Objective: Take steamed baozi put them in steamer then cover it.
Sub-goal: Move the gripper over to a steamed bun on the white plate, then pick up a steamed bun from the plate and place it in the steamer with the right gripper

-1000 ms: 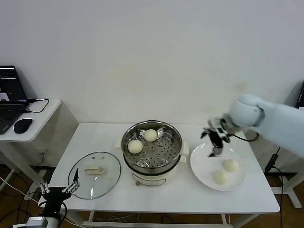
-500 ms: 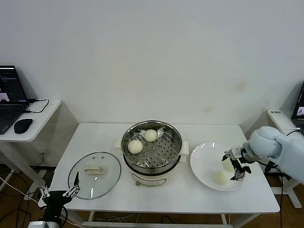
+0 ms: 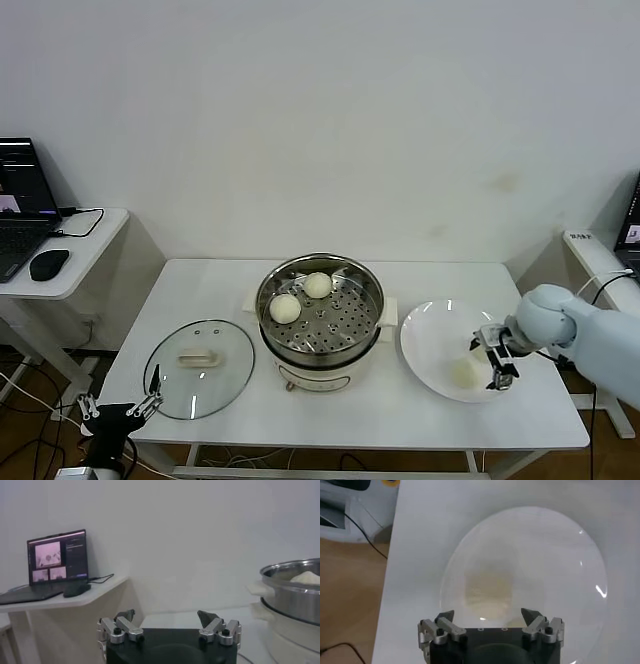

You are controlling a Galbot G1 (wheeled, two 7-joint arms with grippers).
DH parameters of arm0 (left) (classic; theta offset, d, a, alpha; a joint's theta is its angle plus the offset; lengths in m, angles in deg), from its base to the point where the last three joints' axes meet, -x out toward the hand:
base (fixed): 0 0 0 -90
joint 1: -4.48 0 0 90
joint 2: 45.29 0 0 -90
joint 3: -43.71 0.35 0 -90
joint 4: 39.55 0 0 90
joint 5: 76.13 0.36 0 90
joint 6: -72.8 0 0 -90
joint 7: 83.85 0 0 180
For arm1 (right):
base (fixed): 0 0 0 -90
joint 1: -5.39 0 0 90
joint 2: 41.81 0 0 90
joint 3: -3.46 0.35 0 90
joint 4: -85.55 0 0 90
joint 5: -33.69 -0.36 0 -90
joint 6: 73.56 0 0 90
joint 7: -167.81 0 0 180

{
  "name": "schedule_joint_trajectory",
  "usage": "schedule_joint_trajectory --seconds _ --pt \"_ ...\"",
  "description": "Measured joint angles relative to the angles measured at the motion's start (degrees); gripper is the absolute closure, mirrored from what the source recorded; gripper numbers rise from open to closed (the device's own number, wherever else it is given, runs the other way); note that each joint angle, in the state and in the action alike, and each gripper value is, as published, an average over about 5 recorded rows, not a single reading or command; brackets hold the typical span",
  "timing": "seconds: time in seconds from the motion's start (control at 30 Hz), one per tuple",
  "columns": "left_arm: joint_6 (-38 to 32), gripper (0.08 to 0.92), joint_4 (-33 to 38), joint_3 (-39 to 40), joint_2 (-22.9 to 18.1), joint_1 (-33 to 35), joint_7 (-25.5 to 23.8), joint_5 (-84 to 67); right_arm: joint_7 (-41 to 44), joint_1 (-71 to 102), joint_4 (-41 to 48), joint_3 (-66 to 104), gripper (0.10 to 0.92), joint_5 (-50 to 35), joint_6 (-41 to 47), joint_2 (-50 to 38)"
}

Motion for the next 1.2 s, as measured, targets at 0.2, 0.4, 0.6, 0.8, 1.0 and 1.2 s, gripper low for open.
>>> schedule_joint_trajectory --seconds 0.2,0.4,0.6,0.8,1.0,1.2 --pt "0.0 0.177 -0.6 0.2 0.1 -0.7 0.0 0.0 -0.8 0.8 1.7 0.5 0.203 0.2 0.2 1.6" --pt "0.0 0.177 -1.2 0.3 0.2 -1.3 0.0 -0.1 -1.1 1.6 3.1 0.7 0.205 0.2 0.6 3.1" --pt "0.0 0.177 -1.5 0.3 0.3 -1.5 0.0 -0.2 -1.2 1.8 3.8 0.8 0.265 0.1 1.2 4.2" --pt "0.0 0.177 -1.6 0.3 0.1 -1.6 0.0 -0.2 -1.1 2.3 4.3 0.9 0.384 0.5 1.4 4.7" --pt "0.0 0.177 -1.6 0.2 0.1 -1.4 0.0 -0.2 -1.0 2.2 4.2 1.2 0.463 0.6 1.5 4.5" --pt "0.0 0.177 -1.4 0.2 0.1 -1.5 0.0 -0.3 -0.3 1.1 3.6 1.5 0.488 0.0 1.6 3.9"
